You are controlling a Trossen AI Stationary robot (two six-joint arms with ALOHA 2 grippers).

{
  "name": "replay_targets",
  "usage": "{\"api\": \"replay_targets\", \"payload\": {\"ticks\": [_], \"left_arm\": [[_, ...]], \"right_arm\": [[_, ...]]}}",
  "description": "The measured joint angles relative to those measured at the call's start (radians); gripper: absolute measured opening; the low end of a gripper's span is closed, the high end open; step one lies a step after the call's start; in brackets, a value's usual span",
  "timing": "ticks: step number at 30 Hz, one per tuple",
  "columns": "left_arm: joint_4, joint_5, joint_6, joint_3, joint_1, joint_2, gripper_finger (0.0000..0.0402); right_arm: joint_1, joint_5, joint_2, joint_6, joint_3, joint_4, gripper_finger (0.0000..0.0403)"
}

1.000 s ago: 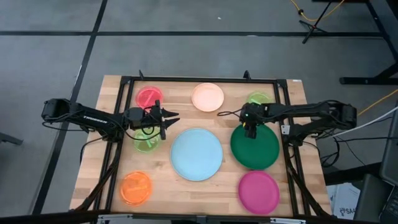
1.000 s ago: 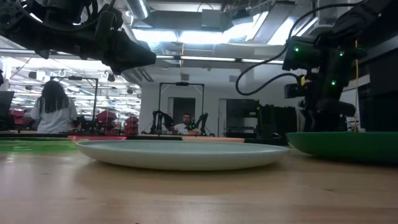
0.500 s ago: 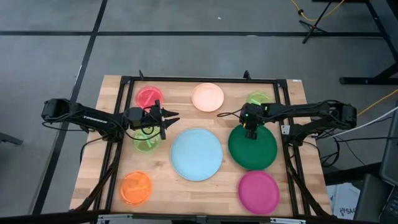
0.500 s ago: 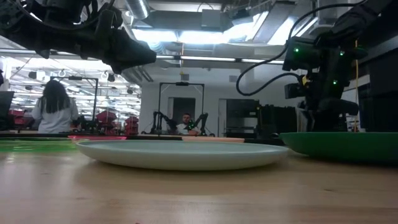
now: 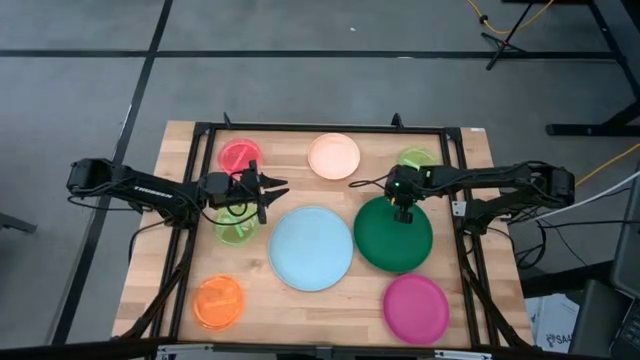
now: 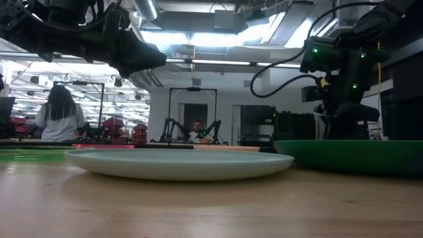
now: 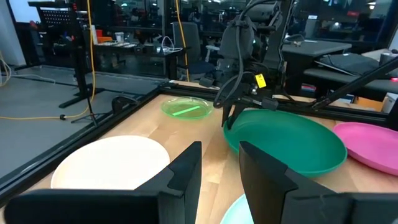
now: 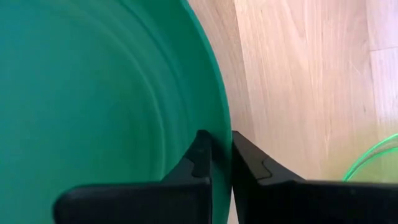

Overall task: Stack plastic plates
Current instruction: Stack the green plate on top of the blue plate

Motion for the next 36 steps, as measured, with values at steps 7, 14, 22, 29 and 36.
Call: {"api": "replay_targets", "payload": {"ticks": [7,14,22,29,36], "left_arm": [[0.01,0.0,0.0,0.0,0.0,0.0,0.0101],[0.013,0.001,-0.001,0.0,-0.001,0.0,0.0101],[0.013,0.002,-0.036,0.0,-0.001,0.0,0.0101],[0.013,0.002,-0.046,0.0,-0.001,0.0,0.0101],[0.013,0.002,-0.046,0.0,-0.001,0.0,0.0101]], "right_arm": [[0.0,0.01,-0.058,-0.003,0.061,-0.087,0.0015],[0.0,0.005,-0.109,-0.003,0.166,-0.163,0.0007],[0.0,-0.174,-0.116,-0.003,0.232,-0.075,0.0001],[0.0,-0.254,-0.116,0.049,0.232,0.006,0.0001],[0.0,-0.304,-0.11,0.174,0.231,0.112,0.0001]]}}
